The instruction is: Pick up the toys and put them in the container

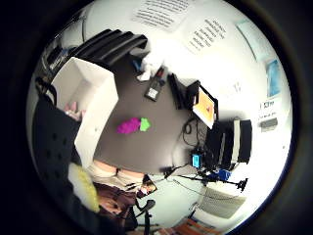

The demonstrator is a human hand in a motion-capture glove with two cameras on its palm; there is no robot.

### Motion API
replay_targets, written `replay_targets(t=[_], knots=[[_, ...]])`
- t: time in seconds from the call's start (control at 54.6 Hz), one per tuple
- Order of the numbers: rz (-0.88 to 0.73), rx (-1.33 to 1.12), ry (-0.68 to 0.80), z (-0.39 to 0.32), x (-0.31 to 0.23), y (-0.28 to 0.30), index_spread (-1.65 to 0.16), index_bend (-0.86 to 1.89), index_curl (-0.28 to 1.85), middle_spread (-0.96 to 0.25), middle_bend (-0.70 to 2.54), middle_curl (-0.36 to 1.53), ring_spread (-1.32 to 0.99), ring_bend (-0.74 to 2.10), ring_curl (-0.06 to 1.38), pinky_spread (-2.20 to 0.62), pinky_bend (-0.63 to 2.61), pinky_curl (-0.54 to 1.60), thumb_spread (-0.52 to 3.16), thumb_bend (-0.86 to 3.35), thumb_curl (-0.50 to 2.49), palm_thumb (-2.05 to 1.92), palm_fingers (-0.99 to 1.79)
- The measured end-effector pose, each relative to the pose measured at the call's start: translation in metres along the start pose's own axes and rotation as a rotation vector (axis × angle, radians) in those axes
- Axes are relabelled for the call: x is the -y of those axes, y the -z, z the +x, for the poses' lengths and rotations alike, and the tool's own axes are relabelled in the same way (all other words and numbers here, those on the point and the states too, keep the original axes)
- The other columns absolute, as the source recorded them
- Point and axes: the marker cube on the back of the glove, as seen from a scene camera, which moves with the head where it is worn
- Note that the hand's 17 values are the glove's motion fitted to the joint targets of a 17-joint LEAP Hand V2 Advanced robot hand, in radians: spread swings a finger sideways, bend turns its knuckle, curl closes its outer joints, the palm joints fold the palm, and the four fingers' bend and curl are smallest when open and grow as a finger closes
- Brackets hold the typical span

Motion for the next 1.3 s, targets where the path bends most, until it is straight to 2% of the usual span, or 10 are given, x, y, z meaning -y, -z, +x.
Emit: replay_targets(t=[0.33, 0.458, 0.55, 0.641, 0.769, 0.843, 0.879, 0.898, 1.062, 1.301], knots=[[-0.005, 0.029, 0.136, -0.096, 0.071, -0.035, -0.34, 0.80, 1.07, -0.15, 1.30, 0.78, -0.31, 1.49, 0.71, -0.42, 1.22, 0.73, 0.41, -0.01, 1.10, 0.58, 0.99], [0.054, 0.170, 0.296, -0.108, 0.071, -0.050, -0.34, 0.78, 1.09, -0.15, 1.29, 0.79, -0.31, 1.49, 0.70, -0.42, 1.21, 0.74, 0.41, -0.01, 1.12, 0.58, 0.99], [0.113, 0.268, 0.576, -0.153, 0.087, -0.065, -0.34, 0.77, 1.11, -0.15, 1.29, 0.80, -0.31, 1.49, 0.70, -0.42, 1.21, 0.75, 0.41, -0.01, 1.13, 0.57, 1.00], [0.022, 0.109, 0.295, -0.126, 0.087, -0.084, -0.35, 0.76, 1.12, -0.15, 1.28, 0.80, -0.31, 1.49, 0.69, -0.42, 1.21, 0.75, 0.41, -0.01, 1.15, 0.57, 1.00], [-0.120, 0.027, 0.221, -0.117, 0.087, -0.104, -0.35, 0.70, 1.13, -0.15, 1.24, 0.80, -0.31, 1.46, 0.69, -0.41, 1.18, 0.74, 0.41, -0.02, 1.16, 0.56, 0.90], [-0.266, 0.025, 0.096, -0.114, 0.090, -0.118, -0.33, 0.39, 1.08, -0.19, 1.03, 0.76, -0.31, 1.44, 0.68, -0.39, 1.20, 0.73, 0.53, -0.03, 1.14, 0.52, 0.37], [-0.307, 0.029, 0.063, -0.113, 0.091, -0.122, -0.32, 0.21, 1.01, -0.17, 0.78, 0.68, -0.26, 1.28, 0.66, -0.31, 1.21, 0.76, 0.72, -0.12, 1.05, 0.31, -0.32], [-0.309, 0.034, 0.055, -0.113, 0.092, -0.123, -0.31, 0.15, 0.97, -0.14, 0.67, 0.64, -0.22, 1.17, 0.64, -0.27, 1.23, 0.75, 0.77, -0.12, 1.02, 0.25, -0.51], [-0.239, 0.064, 0.079, -0.112, 0.095, -0.117, -0.28, -0.01, 0.62, -0.03, 0.24, 0.45, -0.06, 0.59, 0.39, -0.07, 1.08, 0.57, 1.02, -0.08, 0.76, -0.05, -0.56], [-0.191, 0.024, 0.106, -0.097, 0.085, -0.075, -0.23, -0.03, 0.34, 0.00, 0.09, 0.35, 0.00, 0.34, 0.30, 0.01, 0.85, 0.45, 1.12, -0.07, 0.53, -0.09, -0.48]])
